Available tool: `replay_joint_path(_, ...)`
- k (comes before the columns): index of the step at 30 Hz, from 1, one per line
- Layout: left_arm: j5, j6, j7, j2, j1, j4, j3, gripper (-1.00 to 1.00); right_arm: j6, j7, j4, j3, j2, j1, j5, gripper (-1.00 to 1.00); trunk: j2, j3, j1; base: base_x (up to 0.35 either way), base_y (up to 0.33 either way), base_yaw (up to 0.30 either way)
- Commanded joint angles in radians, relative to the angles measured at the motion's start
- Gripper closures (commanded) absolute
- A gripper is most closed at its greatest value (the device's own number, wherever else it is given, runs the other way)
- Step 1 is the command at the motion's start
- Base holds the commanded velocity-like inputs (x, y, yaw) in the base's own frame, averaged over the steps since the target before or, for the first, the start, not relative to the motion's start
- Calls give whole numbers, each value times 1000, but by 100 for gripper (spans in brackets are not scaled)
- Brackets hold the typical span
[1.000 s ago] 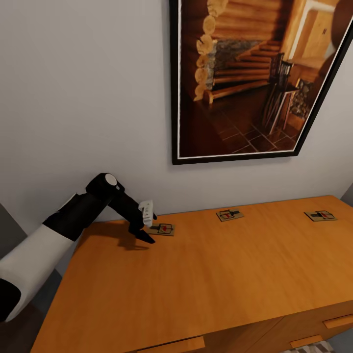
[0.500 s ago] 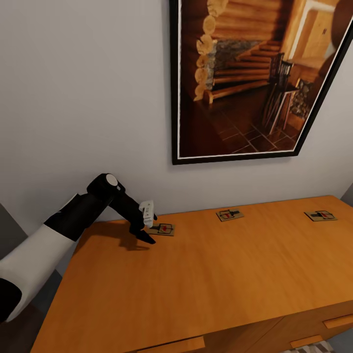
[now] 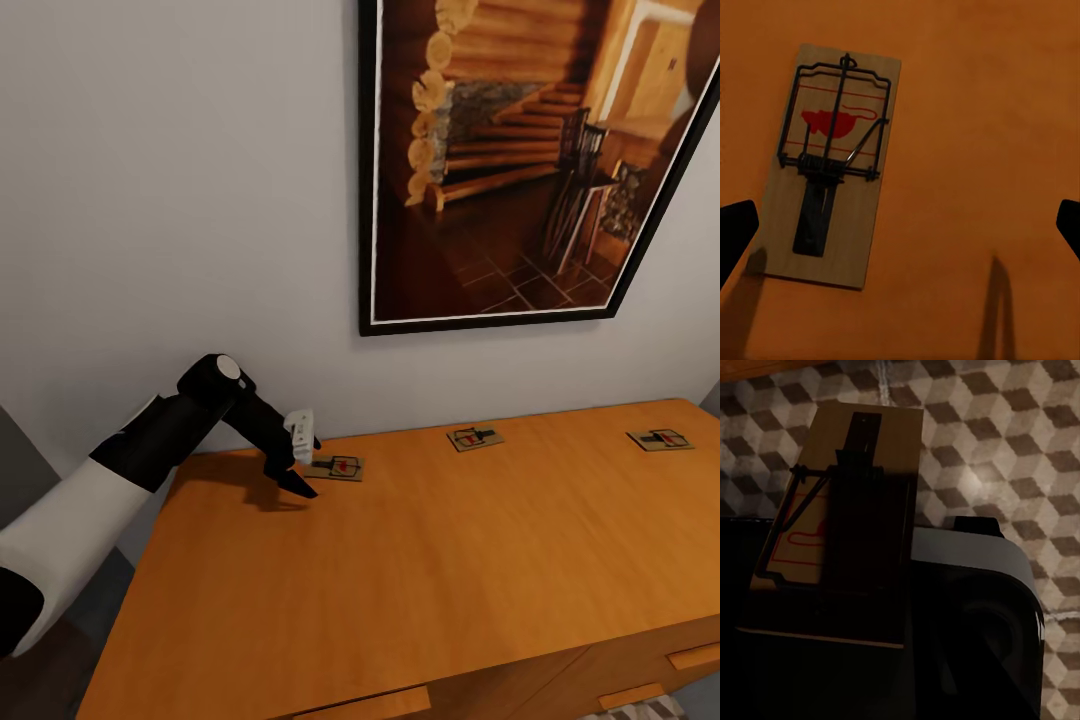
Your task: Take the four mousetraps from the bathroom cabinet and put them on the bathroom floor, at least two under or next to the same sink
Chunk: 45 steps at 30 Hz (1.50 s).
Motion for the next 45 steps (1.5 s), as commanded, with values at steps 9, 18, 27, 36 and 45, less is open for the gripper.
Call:
replay_joint_path(9, -7, 10, -6, 1, -1, 0, -1, -100, -4, 5, 1, 9, 0, 0, -12, 100, 0, -1, 0, 0, 1, 0)
replay_joint_path(18, -8, 10, -6, 1, -1, -2, -1, -100, -4, 5, 1, 9, 0, -1, -12, 100, 0, -1, 0, 11, 0, 0)
replay_joint_path(27, -8, 9, -6, 1, -1, -3, -2, -100, -4, 5, 1, 9, 0, 0, -12, 100, 0, -1, 0, 23, 0, 0)
replay_joint_path(36, -8, 10, -6, 1, -1, -4, -3, -100, -4, 5, 1, 9, 0, 0, -12, 100, 0, -1, 0, 1, 0, 0)
replay_joint_path(45, -8, 11, -6, 1, -1, -4, -3, -100, -4, 5, 1, 9, 0, 0, -12, 100, 0, -1, 0, 0, 58, 0)
